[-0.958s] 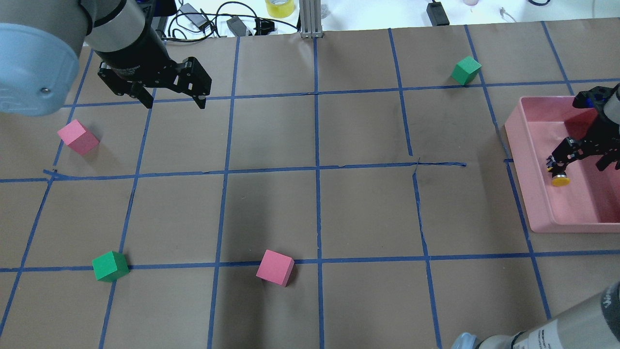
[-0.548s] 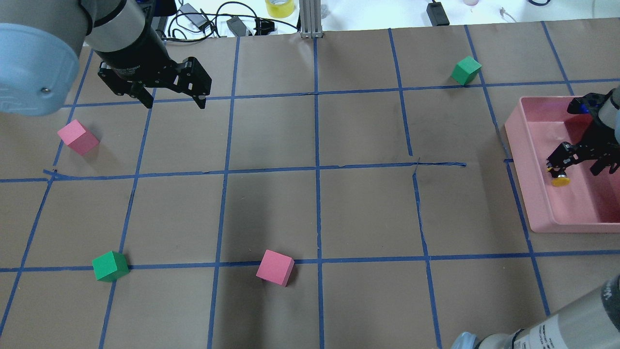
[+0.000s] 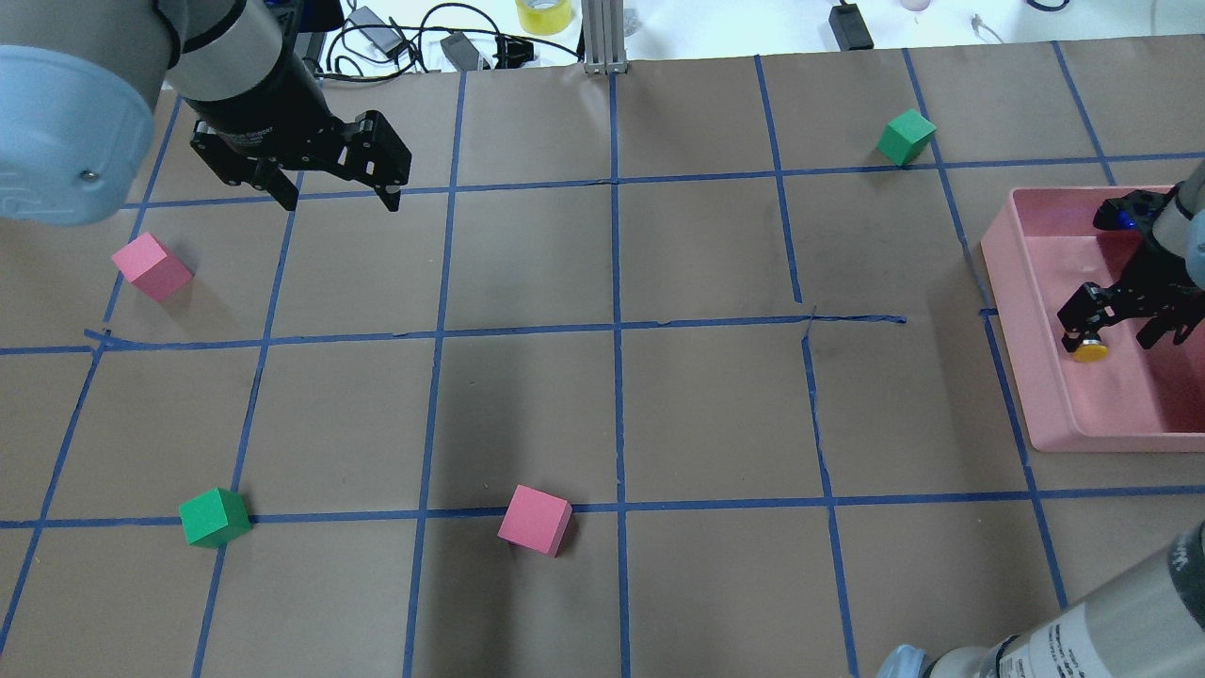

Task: Align button upright
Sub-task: 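Close the right gripper on the black button switch inside the bin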

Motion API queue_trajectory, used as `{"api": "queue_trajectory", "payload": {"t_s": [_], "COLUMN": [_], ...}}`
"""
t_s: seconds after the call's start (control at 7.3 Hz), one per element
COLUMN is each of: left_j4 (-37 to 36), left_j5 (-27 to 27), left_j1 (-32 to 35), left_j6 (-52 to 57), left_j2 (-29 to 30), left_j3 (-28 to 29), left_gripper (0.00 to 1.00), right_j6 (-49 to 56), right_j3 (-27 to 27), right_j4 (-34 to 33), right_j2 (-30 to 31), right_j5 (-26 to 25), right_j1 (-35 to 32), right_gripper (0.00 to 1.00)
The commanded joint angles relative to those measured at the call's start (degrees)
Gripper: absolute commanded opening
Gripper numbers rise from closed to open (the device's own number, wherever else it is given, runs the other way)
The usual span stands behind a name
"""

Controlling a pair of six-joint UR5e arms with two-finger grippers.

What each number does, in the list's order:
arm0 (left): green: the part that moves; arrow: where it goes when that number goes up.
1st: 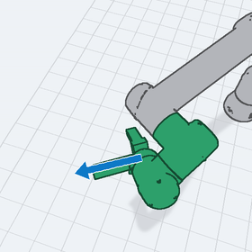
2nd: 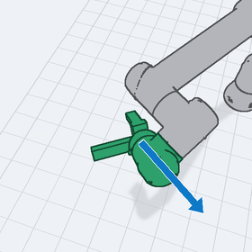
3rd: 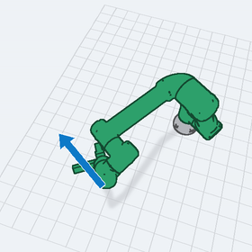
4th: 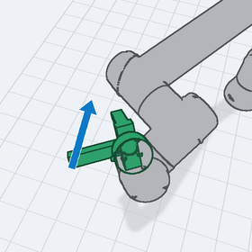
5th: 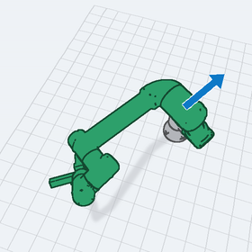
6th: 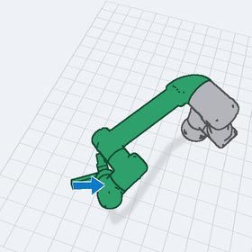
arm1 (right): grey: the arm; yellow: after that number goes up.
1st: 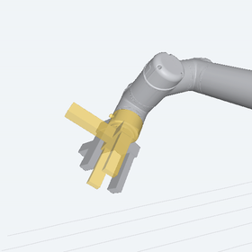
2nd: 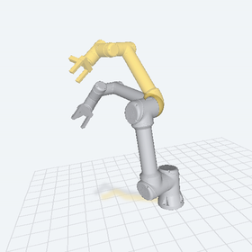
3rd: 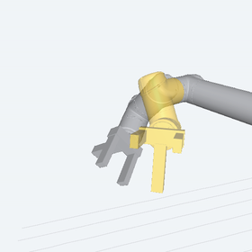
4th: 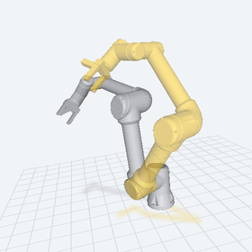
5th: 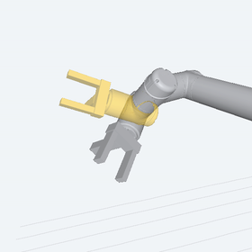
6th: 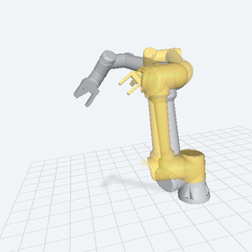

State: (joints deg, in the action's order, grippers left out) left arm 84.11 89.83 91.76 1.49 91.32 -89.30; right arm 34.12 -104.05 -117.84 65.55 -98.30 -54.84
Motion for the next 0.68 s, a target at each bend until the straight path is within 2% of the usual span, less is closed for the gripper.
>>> {"api": "queue_trajectory", "payload": {"t_s": [0.0,0.14,0.27,0.41,0.55], "left_j4": [0.00,0.00,0.00,0.00,0.00], "left_j5": [0.00,-0.09,0.00,0.00,-0.09], "left_j1": [0.00,0.00,0.00,0.00,0.00], "left_j6": [0.00,0.00,0.00,0.00,0.00], "left_j2": [0.00,0.00,0.00,0.00,0.00], "left_j3": [0.00,0.00,0.00,0.00,0.09], "left_gripper": [1.00,1.00,1.00,1.00,1.00], "right_j6": [-0.19,-0.72,-1.24,-1.34,-1.34], "right_j3": [-0.10,-0.28,-0.28,-0.28,-0.28], "right_j4": [-0.11,-0.03,0.06,0.24,0.32], "right_j2": [-0.68,-0.77,-0.77,-0.77,-0.77], "right_j5": [0.04,0.04,-0.13,-0.31,-0.31], "right_j1": [0.00,0.00,0.00,0.09,0.00], "right_gripper": [0.80,0.52,0.16,0.00,0.00]}}
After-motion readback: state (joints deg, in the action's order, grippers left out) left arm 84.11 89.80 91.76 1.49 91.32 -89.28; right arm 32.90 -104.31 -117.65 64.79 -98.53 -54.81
